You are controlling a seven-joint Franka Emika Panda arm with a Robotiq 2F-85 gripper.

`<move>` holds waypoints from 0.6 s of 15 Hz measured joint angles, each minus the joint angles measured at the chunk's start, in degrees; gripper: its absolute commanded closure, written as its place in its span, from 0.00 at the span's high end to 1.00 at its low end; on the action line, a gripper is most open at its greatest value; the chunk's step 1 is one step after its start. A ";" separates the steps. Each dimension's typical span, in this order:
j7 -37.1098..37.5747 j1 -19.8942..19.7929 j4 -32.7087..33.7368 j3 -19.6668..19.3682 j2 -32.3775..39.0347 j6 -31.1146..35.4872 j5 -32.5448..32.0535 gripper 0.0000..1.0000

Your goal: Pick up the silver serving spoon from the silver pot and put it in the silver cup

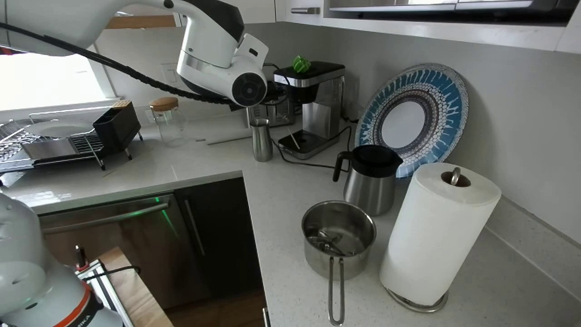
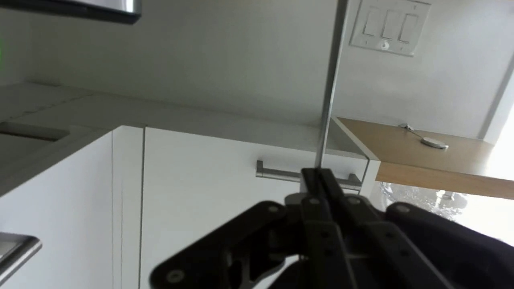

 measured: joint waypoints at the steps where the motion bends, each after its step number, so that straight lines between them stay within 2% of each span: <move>1: -0.05 -0.05 0.24 0.17 0.89 -0.79 0.15 0.01; 5: -0.31 -0.35 0.57 0.98 1.79 -1.20 2.45 0.01; 9: -4.93 -0.31 0.66 2.91 3.18 -1.29 12.86 0.01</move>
